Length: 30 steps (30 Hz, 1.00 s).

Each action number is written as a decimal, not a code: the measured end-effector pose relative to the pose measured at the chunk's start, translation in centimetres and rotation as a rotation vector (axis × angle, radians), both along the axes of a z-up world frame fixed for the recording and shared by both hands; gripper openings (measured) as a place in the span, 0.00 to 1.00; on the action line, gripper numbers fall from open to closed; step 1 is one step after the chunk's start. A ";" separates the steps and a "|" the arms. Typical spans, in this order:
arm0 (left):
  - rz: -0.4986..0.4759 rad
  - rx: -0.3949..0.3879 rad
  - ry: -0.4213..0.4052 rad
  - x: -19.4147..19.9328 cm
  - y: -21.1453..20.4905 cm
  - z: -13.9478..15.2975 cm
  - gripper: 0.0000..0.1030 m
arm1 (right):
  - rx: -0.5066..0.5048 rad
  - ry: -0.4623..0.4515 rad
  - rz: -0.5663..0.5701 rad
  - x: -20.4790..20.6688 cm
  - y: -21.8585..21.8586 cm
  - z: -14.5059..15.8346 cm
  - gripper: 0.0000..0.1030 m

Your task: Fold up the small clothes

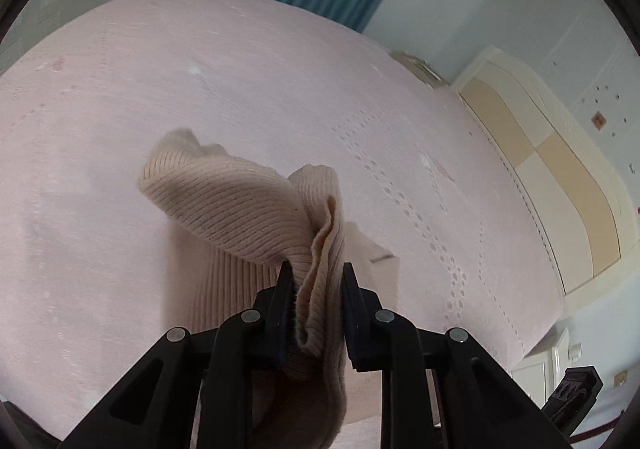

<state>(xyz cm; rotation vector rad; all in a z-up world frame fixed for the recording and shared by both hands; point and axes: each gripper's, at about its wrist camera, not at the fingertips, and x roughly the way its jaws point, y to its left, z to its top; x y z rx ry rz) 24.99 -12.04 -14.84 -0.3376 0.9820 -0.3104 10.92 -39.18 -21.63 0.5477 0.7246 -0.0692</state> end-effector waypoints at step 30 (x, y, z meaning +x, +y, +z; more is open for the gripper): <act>-0.068 -0.080 0.097 -2.1 9.0 -7.1 0.68 | 0.101 0.009 0.234 5.6 9.6 0.1 0.39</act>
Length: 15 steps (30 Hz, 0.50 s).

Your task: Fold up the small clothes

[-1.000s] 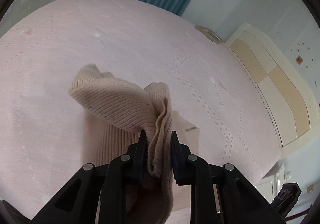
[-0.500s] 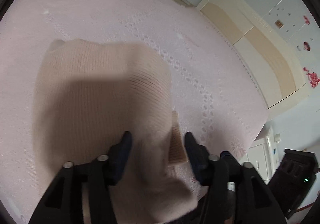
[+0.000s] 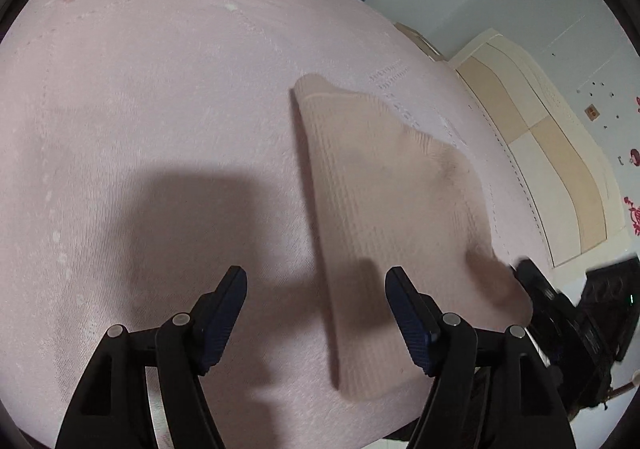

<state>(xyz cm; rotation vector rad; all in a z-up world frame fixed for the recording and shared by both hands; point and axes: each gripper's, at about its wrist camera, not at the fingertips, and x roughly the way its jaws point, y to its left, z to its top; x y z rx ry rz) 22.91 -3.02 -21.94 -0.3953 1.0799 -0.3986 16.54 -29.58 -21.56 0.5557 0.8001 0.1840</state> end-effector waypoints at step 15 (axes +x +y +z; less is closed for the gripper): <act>-0.029 -0.099 -0.032 -0.7 2.2 -1.5 0.68 | -0.164 0.069 -0.090 -0.5 0.4 -1.8 0.12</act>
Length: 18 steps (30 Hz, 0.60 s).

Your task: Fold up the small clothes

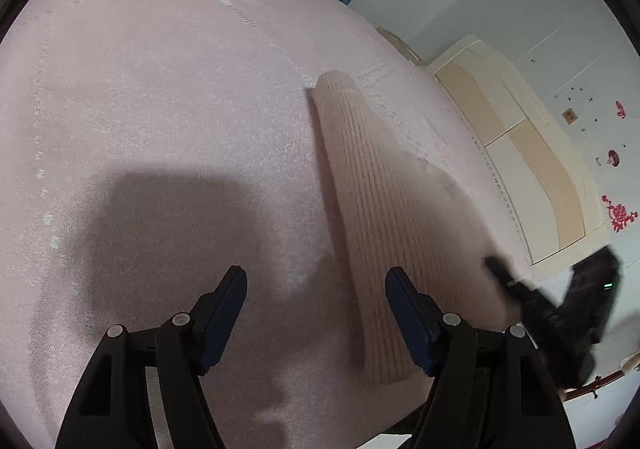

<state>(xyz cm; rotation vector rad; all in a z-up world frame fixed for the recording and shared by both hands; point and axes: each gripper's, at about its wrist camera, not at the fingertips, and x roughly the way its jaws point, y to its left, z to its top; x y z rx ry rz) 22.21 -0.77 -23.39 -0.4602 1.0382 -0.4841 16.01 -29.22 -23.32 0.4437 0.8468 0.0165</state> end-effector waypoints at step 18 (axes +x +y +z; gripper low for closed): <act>0.012 -0.015 0.014 0.3 -0.2 -1.0 0.68 | -0.035 -0.244 0.105 2.1 -1.0 4.7 0.11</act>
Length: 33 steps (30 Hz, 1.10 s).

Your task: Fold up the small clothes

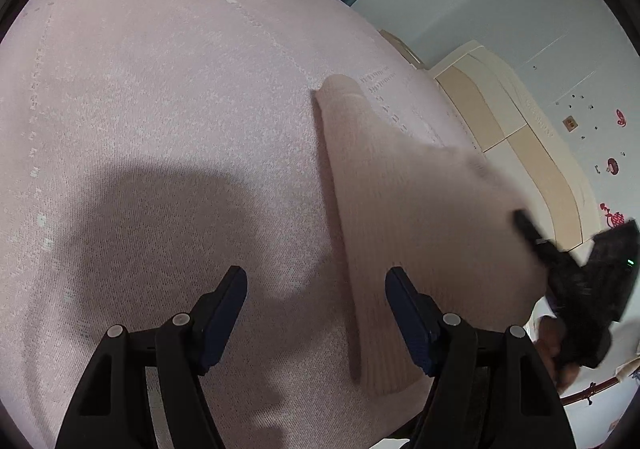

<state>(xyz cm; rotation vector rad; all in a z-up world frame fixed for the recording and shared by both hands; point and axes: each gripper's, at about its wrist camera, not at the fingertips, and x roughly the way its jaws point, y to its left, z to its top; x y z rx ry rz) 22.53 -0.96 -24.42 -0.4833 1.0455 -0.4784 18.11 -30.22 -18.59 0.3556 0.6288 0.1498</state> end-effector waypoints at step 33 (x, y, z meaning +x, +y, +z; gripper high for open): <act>0.027 0.343 -0.178 3.4 -0.7 6.0 0.68 | 0.208 0.445 -0.033 2.7 -5.0 -9.1 0.63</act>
